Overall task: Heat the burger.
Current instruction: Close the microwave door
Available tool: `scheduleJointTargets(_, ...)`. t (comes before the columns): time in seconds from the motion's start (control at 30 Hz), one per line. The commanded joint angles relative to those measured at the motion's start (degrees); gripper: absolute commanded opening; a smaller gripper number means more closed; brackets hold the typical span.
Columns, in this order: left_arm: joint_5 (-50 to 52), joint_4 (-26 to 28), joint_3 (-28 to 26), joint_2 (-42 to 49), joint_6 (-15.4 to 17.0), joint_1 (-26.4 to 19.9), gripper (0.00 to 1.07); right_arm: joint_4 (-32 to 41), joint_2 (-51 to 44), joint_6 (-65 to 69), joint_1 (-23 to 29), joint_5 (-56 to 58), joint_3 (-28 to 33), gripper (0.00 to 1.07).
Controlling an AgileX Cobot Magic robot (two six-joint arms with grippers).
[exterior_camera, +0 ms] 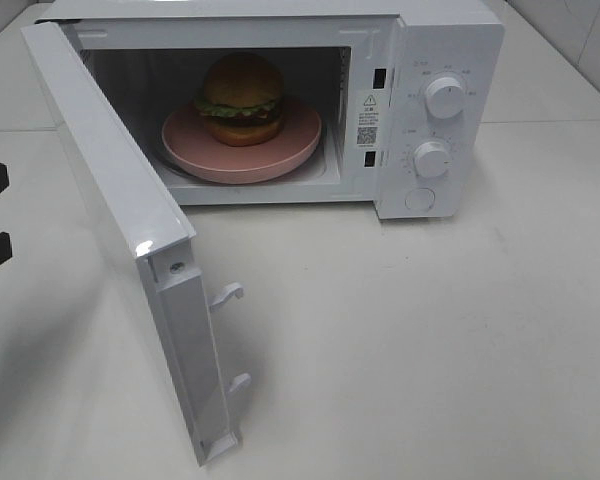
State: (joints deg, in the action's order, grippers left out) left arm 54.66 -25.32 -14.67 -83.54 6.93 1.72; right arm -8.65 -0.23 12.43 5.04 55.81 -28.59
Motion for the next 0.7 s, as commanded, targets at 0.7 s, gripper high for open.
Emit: scheduleJointTargets(0.7, -4.58, -1.6, -9.51, -7.16, 4.93, 8.02, 0.0, -0.34, -1.6, 0.29, -0.52, -0.46, 0.11, 0.45)
